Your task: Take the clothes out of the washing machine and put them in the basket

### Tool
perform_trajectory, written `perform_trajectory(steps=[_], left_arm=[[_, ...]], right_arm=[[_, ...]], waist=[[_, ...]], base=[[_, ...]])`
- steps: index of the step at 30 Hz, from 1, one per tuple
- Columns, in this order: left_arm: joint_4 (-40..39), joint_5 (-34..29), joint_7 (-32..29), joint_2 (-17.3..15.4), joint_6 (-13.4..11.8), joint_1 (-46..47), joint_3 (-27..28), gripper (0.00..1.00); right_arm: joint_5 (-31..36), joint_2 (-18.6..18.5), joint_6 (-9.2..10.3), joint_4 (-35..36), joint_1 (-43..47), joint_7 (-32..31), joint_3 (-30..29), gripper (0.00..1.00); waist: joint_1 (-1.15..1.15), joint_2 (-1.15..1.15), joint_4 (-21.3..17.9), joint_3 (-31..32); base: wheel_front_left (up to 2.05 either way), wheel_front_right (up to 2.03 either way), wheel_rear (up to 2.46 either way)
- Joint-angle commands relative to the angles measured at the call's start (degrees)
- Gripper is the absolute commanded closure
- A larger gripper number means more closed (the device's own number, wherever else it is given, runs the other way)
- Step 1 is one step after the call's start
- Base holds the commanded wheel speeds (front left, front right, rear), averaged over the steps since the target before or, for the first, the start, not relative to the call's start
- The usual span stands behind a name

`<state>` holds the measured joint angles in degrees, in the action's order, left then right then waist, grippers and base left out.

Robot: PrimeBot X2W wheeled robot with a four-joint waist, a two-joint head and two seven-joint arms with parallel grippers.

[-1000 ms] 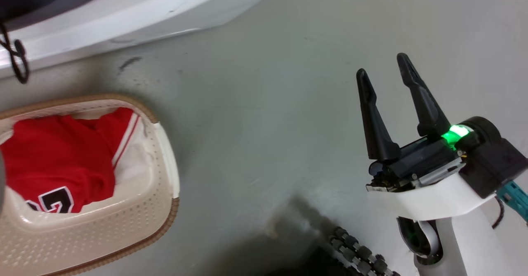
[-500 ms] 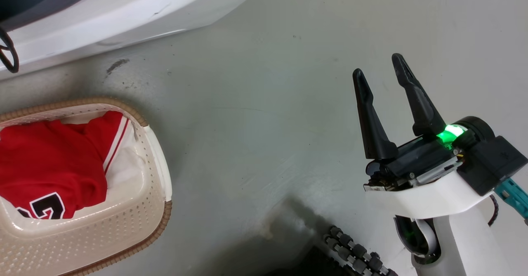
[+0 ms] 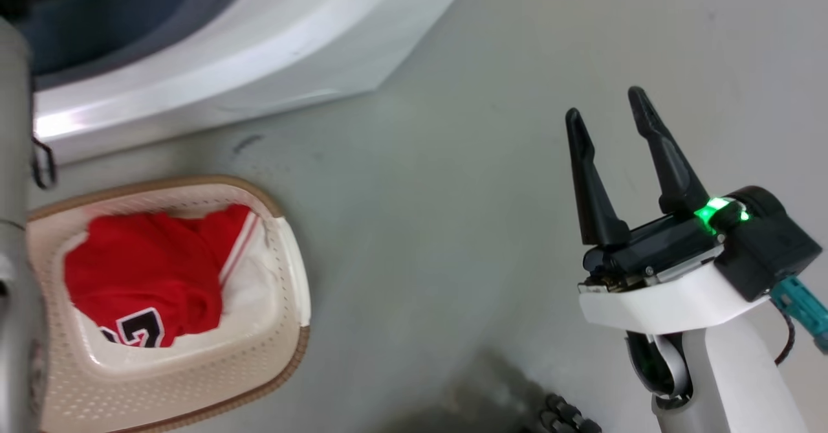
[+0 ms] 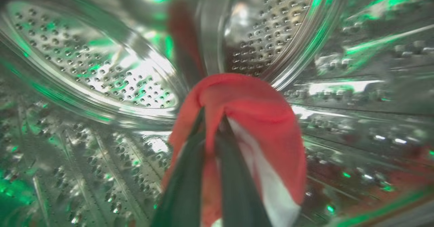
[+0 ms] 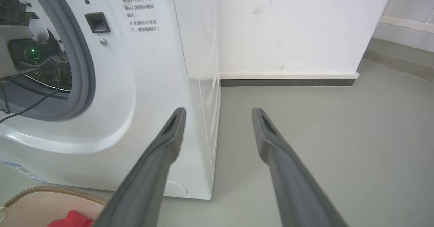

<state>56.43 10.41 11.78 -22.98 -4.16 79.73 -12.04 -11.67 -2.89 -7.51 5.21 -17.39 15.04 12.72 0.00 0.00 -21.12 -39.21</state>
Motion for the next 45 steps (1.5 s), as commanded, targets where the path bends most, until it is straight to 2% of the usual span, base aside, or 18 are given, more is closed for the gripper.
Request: perform_trajectory(steps=[1,7,13,14,20,25,32,39,41,42,45], left_arm=[[-0.3,0.3,1.0,0.4,0.1,-1.7,0.2,1.0],[-2.0,2.9,3.4,2.4,0.9,-11.6,1.9,1.0],[-10.1,4.5,3.5,4.1,1.5,-23.9,4.4,1.0],[-13.8,5.3,3.5,5.1,2.0,-29.4,5.8,1.0],[-20.5,6.2,3.4,7.0,3.6,-38.1,7.3,1.0],[-28.8,6.1,3.4,8.9,3.7,-45.5,8.2,1.0],[-44.5,5.8,3.4,11.0,1.9,-55.8,8.2,1.0],[-60.2,4.4,0.8,11.6,-2.1,-68.0,7.9,1.0],[-62.3,4.3,0.0,12.1,-3.5,-71.3,8.0,1.0],[-62.1,4.3,-0.6,13.0,-4.9,-76.1,7.7,1.0],[-59.9,5.2,-0.9,14.1,-5.5,-78.7,7.4,1.0]], right_arm=[[0.4,0.0,0.04,-0.4,0.6,0.2,0.0,0.0],[1.9,0.0,0.04,-1.5,3.2,-0.9,-0.6,0.0],[2.8,0.0,0.04,-1.2,6.6,-3.0,-1.7,0.0],[3.2,0.0,0.04,-0.8,8.2,-4.1,-2.1,0.0],[3.4,0.0,0.04,0.1,11.0,-5.9,-2.2,0.0],[3.6,0.0,0.03,1.1,12.6,-7.1,-2.4,0.0],[4.2,0.0,0.04,2.6,14.3,-8.5,-3.0,0.0],[4.4,0.0,0.04,3.6,15.3,-9.4,-3.2,0.0],[4.5,0.0,0.03,3.9,15.2,-9.4,-3.3,0.0],[4.5,0.0,0.03,4.2,14.9,-9.7,-3.0,0.0],[4.7,0.0,0.03,4.3,14.5,-9.6,-3.0,0.0]], waist=[[0.0,0.0,2.5,3.9],[0.0,0.0,5.2,12.3],[0.0,0.0,8.0,19.6],[0.0,0.0,9.2,22.8],[0.0,0.0,11.5,28.1],[0.0,0.0,13.2,31.2],[0.0,0.0,15.3,32.9],[0.0,0.0,16.6,33.3],[0.0,0.0,17.1,32.9],[0.0,0.0,17.4,32.1],[0.0,0.0,17.7,31.3]], base=[[0.0,0.0,0.0],[0.0,0.0,0.0],[0.0,0.0,0.0],[0.0,0.0,0.0],[0.0,0.0,0.0],[0.0,0.0,0.0],[0.0,0.0,0.0],[0.0,0.0,0.0],[0.0,0.0,0.0],[0.0,0.0,0.0],[0.0,0.0,0.0]])
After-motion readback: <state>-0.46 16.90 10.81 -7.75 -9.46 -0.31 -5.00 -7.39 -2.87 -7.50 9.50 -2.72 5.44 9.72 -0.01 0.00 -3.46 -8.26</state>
